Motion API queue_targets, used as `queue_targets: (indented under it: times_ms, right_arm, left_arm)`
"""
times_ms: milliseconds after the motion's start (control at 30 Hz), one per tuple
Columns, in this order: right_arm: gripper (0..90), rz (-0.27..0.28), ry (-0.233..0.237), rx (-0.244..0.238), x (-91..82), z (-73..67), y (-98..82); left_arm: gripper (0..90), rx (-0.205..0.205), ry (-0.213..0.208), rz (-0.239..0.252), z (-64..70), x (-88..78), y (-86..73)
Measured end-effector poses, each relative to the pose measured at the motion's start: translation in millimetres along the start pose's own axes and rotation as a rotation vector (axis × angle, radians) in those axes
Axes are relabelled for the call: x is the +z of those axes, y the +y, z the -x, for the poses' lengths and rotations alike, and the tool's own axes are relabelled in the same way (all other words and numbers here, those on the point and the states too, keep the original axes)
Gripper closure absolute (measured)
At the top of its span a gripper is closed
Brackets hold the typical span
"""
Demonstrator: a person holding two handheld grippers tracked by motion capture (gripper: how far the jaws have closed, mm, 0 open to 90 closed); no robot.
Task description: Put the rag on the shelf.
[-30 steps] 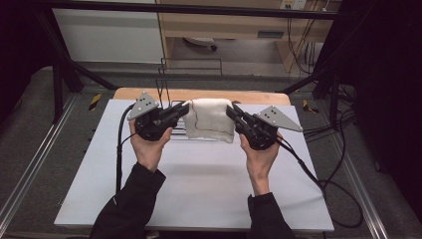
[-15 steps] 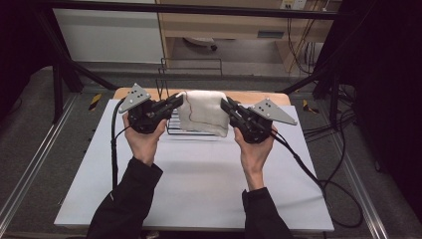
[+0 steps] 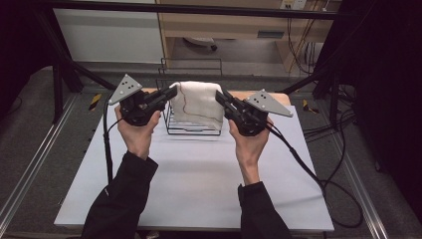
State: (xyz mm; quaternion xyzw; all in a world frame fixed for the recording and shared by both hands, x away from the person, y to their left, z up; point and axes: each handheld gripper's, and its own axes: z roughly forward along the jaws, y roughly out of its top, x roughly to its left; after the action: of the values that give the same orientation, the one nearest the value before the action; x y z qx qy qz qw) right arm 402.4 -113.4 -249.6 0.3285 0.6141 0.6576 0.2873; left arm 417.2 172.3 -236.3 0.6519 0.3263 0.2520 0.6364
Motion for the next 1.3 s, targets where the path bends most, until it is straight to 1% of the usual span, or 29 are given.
queue_targets:
  times_ms: [233, 333, 567, 600, 800, 867, 1000, 1133, 1233, 1300]
  right_arm:
    - [82.3, 0.014, 0.001, -0.009, 7.5, -1.8, 9.8]
    - [82.3, 0.020, 0.001, -0.013, 10.2, -3.1, 14.2]
    - [82.4, 0.040, 0.000, -0.034, 18.1, -5.9, 26.5]
    - [82.4, 0.043, 0.001, -0.031, 19.3, -6.4, 28.1]
    - [82.3, 0.050, -0.002, -0.033, 27.2, -6.0, 35.1]
    - [82.4, 0.055, -0.002, -0.034, 29.3, -5.2, 38.0]
    - [82.4, 0.059, -0.006, -0.038, 34.6, -4.5, 44.6]
    - [82.4, 0.068, -0.001, -0.042, 39.5, -4.1, 51.1]
    - [82.4, 0.069, -0.002, -0.044, 43.6, -3.5, 55.9]
    - [82.4, 0.074, 0.000, -0.043, 46.1, -2.8, 58.9]
  left_arm:
    - [83.0, -0.004, 0.007, 0.025, -3.8, -2.3, 7.6]
    - [83.0, 0.006, 0.011, 0.034, -5.1, -4.1, 11.9]
    - [82.9, 0.007, 0.020, 0.063, -9.6, -5.6, 24.0]
    - [83.0, 0.008, 0.023, 0.066, -10.1, -5.6, 25.7]
    - [82.9, 0.029, 0.034, 0.068, -14.7, -4.2, 35.1]
    - [83.0, 0.020, 0.031, 0.075, -16.2, -3.1, 38.0]
    - [83.0, 0.032, 0.041, 0.076, -19.0, -1.8, 44.3]
    - [83.0, 0.021, 0.039, 0.084, -23.0, -0.5, 50.7]
    - [83.0, 0.031, 0.049, 0.083, -25.1, 1.1, 56.3]
    - [83.0, 0.029, 0.050, 0.087, -26.5, 1.9, 60.2]
